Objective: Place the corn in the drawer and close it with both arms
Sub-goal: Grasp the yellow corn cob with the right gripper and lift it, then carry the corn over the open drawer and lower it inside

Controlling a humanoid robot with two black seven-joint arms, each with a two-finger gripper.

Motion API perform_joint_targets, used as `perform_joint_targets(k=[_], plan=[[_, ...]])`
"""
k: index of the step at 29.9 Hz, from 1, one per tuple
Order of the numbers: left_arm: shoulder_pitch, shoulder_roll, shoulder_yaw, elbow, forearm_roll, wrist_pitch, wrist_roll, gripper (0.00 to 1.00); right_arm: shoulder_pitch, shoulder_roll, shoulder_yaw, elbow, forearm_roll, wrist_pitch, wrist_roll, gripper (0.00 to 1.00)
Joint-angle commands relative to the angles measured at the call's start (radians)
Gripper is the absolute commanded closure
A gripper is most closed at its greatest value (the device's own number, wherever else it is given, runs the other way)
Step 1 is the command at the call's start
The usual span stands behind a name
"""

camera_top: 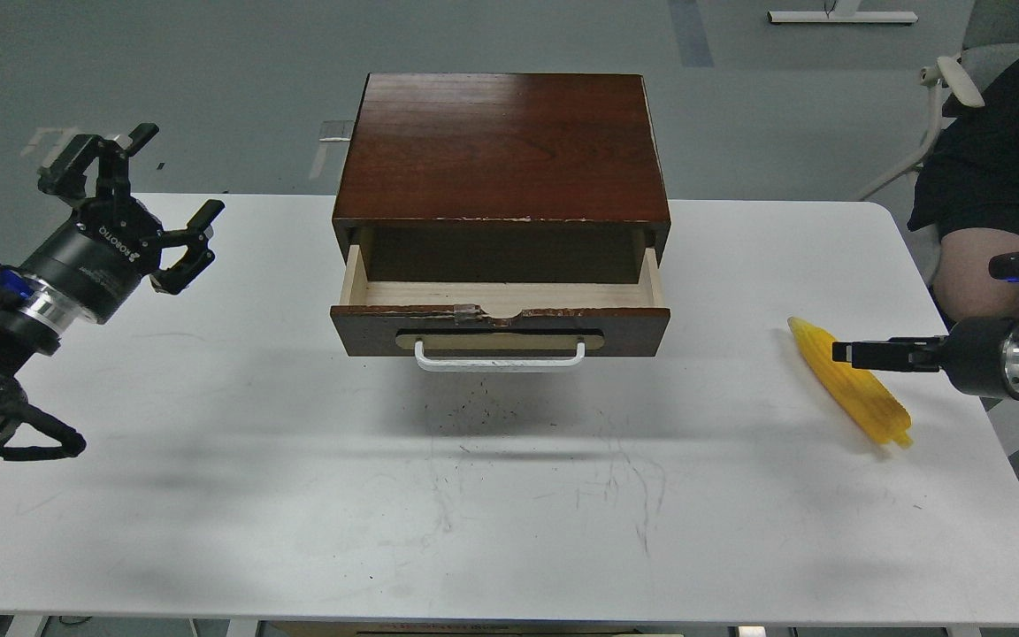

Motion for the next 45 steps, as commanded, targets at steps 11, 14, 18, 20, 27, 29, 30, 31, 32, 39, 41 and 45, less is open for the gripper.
perform_joint_targets(k=[11,14,18,20,27,29,30,31,32,39,41,45], plan=[[0.000,-0.005,0.006,-0.001,0.017,0.000,0.000,0.00,0.001,0.065,-0.116,-0.062,-0.005,-0.079,0.000,0.09],[0.000,-0.005,0.006,-0.001,0.031,0.000,0.000,0.00,0.000,0.067,-0.130,-0.060,-0.005,-0.095,0.000,0.16],[0.000,-0.005,0.006,-0.001,0.032,0.000,0.000,0.00,-0.006,0.067,-0.138,-0.062,-0.005,-0.095,0.000,0.34],[0.002,-0.004,0.006,-0.001,0.031,0.000,0.000,0.00,-0.008,0.067,-0.138,-0.060,-0.005,-0.095,0.000,0.46],[0.002,0.001,0.004,-0.001,0.031,0.000,0.000,0.00,-0.009,0.067,-0.138,-0.055,-0.005,-0.095,0.000,0.77],[0.002,0.001,0.001,-0.001,0.031,0.000,0.000,0.00,-0.003,0.065,-0.138,-0.051,-0.003,-0.095,0.000,0.82],[0.000,0.002,-0.001,-0.001,0.031,0.000,0.000,0.00,0.003,0.065,-0.138,-0.046,-0.002,-0.095,0.000,0.82],[0.000,0.002,-0.002,-0.001,0.031,0.000,0.000,0.00,0.010,0.062,-0.136,-0.045,0.001,-0.095,0.000,0.82],[0.000,0.002,-0.005,-0.001,0.031,0.000,0.000,0.00,0.036,0.058,-0.135,-0.036,0.008,-0.095,0.000,0.82],[0.000,0.005,-0.010,-0.001,0.031,0.000,0.000,0.00,0.323,0.007,-0.138,0.118,0.098,-0.037,0.000,0.82],[0.000,0.005,-0.010,-0.001,0.031,0.000,-0.002,0.00,0.407,0.010,-0.138,0.145,0.109,0.009,0.000,0.82],[-0.001,0.007,-0.011,-0.001,0.031,0.000,-0.002,0.00,0.529,0.027,-0.148,0.205,0.104,0.045,0.000,0.82]])
